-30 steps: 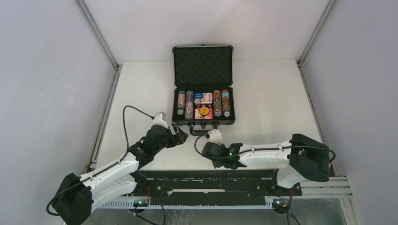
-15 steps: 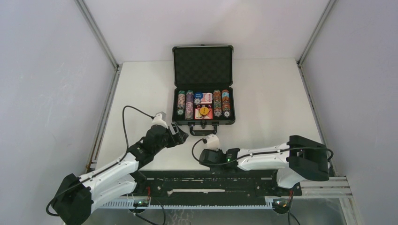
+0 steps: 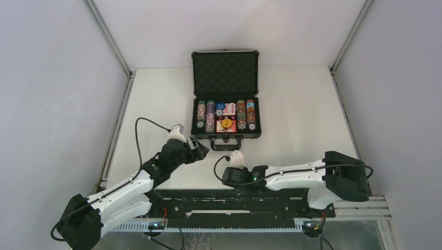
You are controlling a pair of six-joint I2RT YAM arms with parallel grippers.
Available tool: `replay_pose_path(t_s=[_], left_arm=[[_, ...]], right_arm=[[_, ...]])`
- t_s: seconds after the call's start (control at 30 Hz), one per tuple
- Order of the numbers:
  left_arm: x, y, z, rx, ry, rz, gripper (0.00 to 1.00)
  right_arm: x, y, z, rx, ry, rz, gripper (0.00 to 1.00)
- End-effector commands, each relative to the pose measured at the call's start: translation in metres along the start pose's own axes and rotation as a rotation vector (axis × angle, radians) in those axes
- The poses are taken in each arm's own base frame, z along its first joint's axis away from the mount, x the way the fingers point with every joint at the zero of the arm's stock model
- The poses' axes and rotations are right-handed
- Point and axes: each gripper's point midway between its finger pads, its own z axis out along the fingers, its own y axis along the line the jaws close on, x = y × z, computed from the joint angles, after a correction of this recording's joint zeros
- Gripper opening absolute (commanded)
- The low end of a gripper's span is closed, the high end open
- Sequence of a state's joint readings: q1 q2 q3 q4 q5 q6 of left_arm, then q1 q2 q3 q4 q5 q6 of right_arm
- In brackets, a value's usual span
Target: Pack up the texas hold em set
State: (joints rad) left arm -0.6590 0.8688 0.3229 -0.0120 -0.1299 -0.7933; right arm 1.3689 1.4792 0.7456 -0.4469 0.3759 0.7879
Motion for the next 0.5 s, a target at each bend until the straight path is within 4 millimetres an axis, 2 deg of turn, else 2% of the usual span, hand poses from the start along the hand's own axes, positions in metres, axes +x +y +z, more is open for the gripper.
replay_pose_path(t_s=[0.0,0.23,0.47], left_arm=[[-0.013,-0.009,-0.002,0.021,-0.045,0.01,0.84],[-0.014,-0.008,-0.002,0.016,-0.048,0.01,0.84],[-0.014,-0.008,-0.002,0.018,-0.047,0.008,0.84]], right_arm=[[-0.025,0.006,-0.021,-0.029,-0.085,0.019,0.0],[-0.044,-0.02,-0.022,0.023,-0.11,0.034,0.0],[-0.057,-0.035,-0.007,0.027,-0.084,0.046,0.0]])
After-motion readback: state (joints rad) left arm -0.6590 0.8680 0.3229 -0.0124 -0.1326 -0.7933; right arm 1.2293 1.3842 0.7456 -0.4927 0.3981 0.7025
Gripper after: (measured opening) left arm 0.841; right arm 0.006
